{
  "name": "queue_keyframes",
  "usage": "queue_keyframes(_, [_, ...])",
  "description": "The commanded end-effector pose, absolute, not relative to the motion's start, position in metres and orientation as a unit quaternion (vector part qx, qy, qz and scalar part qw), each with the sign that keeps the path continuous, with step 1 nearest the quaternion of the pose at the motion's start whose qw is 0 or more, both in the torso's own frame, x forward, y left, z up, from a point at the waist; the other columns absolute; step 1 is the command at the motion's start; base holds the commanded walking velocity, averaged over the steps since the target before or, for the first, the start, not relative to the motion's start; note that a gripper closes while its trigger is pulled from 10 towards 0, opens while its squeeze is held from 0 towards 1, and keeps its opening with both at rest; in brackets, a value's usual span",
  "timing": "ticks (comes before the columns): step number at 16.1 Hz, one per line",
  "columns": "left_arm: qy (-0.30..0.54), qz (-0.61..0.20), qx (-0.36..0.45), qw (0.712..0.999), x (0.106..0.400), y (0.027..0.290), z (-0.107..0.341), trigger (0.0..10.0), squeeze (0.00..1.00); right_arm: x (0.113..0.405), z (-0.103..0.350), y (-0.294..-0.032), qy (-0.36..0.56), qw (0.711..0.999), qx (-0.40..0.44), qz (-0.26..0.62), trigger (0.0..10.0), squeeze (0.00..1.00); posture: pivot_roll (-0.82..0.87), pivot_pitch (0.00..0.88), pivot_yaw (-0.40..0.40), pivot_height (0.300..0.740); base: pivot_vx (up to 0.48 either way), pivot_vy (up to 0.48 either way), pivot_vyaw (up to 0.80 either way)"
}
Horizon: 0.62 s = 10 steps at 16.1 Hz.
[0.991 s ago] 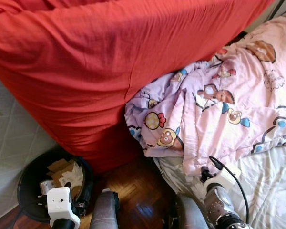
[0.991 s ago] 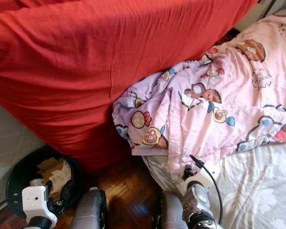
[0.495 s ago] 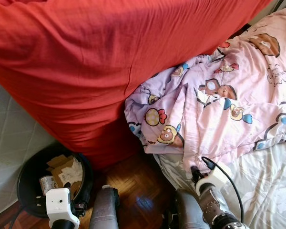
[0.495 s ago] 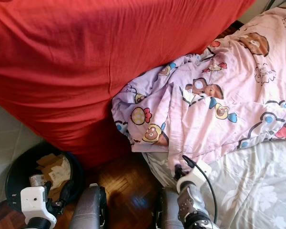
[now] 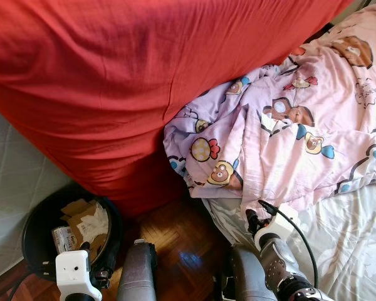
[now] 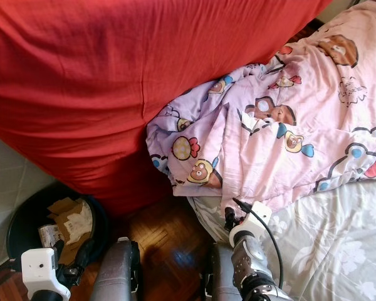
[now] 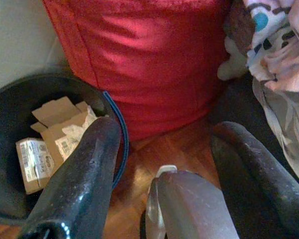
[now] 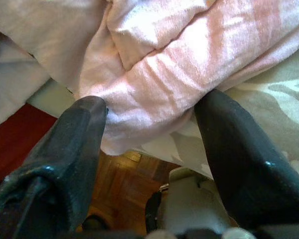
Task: Clean up the room
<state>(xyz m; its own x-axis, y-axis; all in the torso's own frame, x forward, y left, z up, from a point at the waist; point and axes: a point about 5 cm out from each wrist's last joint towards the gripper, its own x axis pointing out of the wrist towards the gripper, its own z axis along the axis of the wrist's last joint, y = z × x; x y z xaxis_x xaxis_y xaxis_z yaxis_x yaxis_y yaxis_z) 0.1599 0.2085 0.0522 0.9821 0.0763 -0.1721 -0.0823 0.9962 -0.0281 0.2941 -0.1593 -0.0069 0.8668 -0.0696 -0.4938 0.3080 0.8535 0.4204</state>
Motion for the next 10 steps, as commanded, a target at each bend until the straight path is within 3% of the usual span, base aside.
queue_keyframes(1, [0.109,0.042,-0.019,0.993,0.151,0.207,0.048,10.0,0.00,0.285,-0.015,-0.163,0.251,0.928,0.250,-0.117,10.0,0.00,0.20,0.383,-0.007,0.636,0.000,0.000,0.00])
queue_keyframes(6, [0.117,0.042,-0.013,0.992,0.141,0.205,0.053,10.0,0.00,0.286,-0.016,-0.166,0.254,0.906,0.301,-0.156,10.0,0.00,0.23,0.406,-0.001,0.636,0.000,0.000,0.00])
queue_keyframes(10, [0.117,0.041,-0.010,0.992,0.136,0.204,0.060,10.0,0.00,0.286,-0.017,-0.165,0.239,0.861,0.404,-0.197,10.0,0.00,0.26,0.419,0.010,0.636,0.000,0.000,0.00])
